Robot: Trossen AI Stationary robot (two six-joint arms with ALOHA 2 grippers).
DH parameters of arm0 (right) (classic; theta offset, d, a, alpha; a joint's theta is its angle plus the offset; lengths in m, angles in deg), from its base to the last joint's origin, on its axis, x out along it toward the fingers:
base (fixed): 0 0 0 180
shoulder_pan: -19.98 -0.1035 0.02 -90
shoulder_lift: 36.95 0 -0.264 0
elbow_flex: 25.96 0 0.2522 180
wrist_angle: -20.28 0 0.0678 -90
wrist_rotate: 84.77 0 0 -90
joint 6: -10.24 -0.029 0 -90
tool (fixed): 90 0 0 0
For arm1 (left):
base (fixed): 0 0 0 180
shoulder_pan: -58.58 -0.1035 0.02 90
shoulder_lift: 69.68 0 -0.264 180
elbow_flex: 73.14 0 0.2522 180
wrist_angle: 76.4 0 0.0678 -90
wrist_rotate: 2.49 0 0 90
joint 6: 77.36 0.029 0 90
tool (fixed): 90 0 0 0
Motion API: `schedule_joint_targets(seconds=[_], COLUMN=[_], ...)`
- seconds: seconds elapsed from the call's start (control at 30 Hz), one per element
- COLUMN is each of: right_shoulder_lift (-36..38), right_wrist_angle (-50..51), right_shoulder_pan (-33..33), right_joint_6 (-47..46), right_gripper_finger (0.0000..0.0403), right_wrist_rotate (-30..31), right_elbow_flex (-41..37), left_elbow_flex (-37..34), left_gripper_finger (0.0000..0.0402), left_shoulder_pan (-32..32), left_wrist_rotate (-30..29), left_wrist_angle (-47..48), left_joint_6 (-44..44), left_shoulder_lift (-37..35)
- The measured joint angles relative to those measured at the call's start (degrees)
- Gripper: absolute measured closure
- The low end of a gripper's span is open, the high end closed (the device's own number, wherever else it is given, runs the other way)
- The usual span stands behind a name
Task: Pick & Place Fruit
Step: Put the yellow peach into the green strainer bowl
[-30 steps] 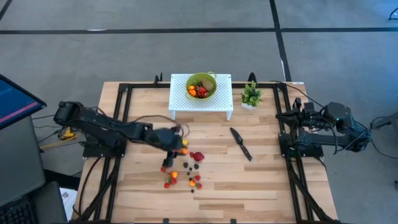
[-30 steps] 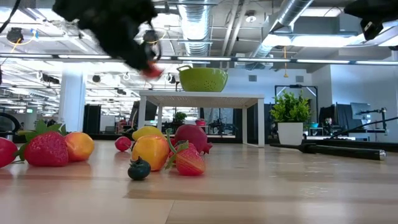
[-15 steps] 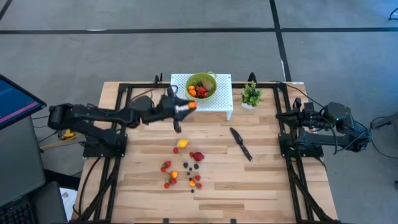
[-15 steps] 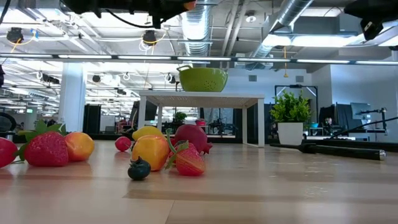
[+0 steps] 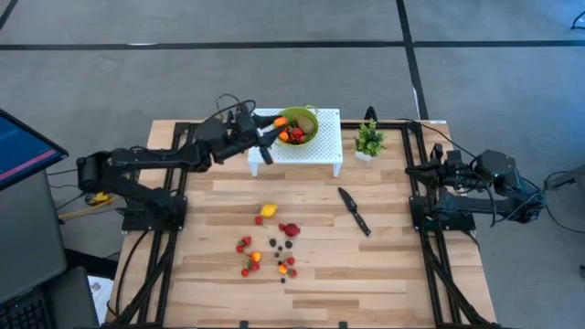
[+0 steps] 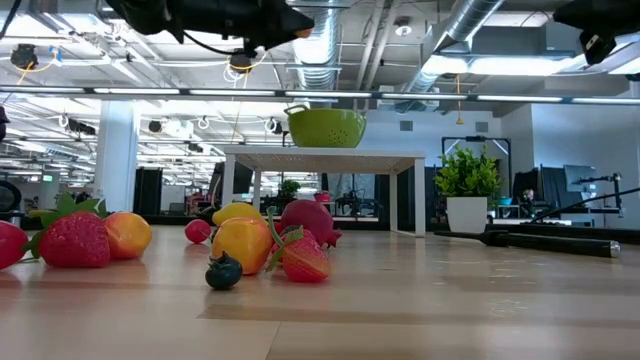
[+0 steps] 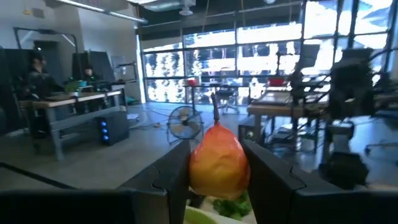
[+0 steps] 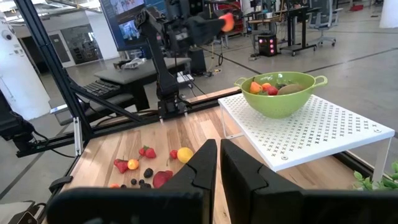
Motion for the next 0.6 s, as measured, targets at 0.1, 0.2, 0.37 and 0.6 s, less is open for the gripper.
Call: schedule_joint_targets(seconds=[0.1,0.2,0.37,0.6], right_shoulder_lift=[0.0,0.0,0.0,0.0], right_wrist_angle=[0.0,0.0,0.0,0.0], right_shoulder_pan=[0.0,0.0,0.0,0.0], right_joint_6=[0.0,0.0,0.0,0.0], right_gripper_finger=[0.0386,0.0386,0.0386,0.0386], right_wrist_rotate=[0.0,0.0,0.0,0.0], right_elbow_flex=[0.0,0.0,0.0,0.0], left_elbow_flex=[1.9,3.6,3.8,3.8], left_gripper_finger=[0.0273,0.0273,0.0273,0.0273], left_shoulder_pan=[-1.3,-3.0,-6.0,-6.9], left_wrist_rotate=[0.0,0.2,-0.1,0.0], left_wrist_angle=[1.2,3.1,5.8,9.6], left_joint_6=[3.1,4.3,3.7,2.8], left_shoulder_lift=[3.2,6.2,9.7,11.5])
